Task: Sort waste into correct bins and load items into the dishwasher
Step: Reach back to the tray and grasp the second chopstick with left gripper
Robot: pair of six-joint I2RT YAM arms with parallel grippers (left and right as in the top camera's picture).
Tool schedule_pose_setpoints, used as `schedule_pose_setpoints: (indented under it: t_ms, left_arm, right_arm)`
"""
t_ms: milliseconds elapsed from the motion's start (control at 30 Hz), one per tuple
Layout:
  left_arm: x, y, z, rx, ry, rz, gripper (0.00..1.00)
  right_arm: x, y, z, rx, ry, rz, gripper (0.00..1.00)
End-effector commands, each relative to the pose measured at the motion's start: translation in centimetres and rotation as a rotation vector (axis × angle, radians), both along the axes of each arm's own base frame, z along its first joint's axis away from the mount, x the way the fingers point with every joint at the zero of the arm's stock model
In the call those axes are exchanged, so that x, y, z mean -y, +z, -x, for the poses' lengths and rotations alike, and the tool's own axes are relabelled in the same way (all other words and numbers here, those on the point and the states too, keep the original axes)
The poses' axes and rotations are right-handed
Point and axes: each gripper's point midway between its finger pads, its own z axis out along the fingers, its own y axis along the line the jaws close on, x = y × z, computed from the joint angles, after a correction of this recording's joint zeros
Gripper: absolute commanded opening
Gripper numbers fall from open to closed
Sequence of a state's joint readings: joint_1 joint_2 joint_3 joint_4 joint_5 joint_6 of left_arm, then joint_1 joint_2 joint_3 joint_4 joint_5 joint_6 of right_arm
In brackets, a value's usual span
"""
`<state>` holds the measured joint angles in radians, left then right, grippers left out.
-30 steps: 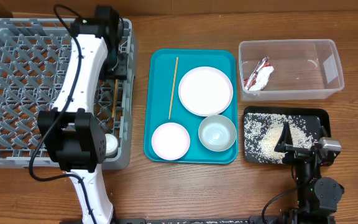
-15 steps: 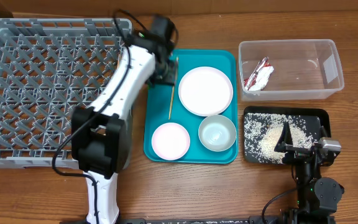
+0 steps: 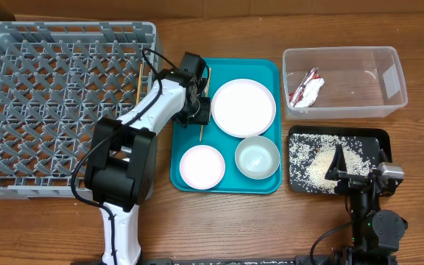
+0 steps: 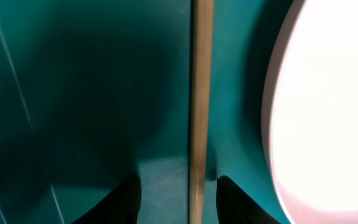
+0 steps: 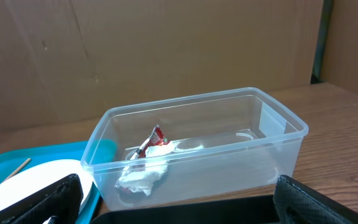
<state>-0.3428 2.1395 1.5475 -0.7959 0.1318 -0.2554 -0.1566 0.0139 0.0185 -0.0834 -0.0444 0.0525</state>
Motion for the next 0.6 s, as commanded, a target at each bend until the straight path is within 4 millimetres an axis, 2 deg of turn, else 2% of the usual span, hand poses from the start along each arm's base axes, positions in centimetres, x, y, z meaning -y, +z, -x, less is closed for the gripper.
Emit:
schedule_pose_setpoints:
  t_ms: [0,67,233,267,333,433,567]
  left_arm:
    - [-0.5,-0.8,0.6,-0.006,-0.015,-0.036,0.38]
    - [-0.9,-0.9,0.6,-0.001,-0.012,-0.062,0.32]
    - [-1.4,-0.7,0.8,-0.013,-0.009,-0.084,0.07]
    - [-1.6,-0.5,0.8,-0.015,-0.007,-0.093,0.04]
    - [-1.9,0.2,0.5,-0.011,-0.003,-0.118,0.04]
    - [-2.2,2.4,-0.4,0.002,0.002,-0.147,0.04]
    - [-1.8,6.7,-1.9,0.040,-0.005,-0.145,0.04]
  right_arm:
    - [0.2,-0.2,0.0,0.004,-0.009,-0.006,1.00]
    - [0.2,-0.2,0.0,0.004,-0.009,-0.006,1.00]
    - [0.2,-0.2,0.0,0.004,-0.009,-0.006,1.00]
    - [0.2,-0.2,0.0,0.004,-0.009,-0.006,1.00]
    - [0.2,-0.2,0.0,0.004,-0.009,-0.006,1.00]
    - [0.2,-0.2,0.0,0.004,-0.009,-0.006,1.00]
    - [0.2,-0.2,0.0,0.004,-0.009,-0.006,1.00]
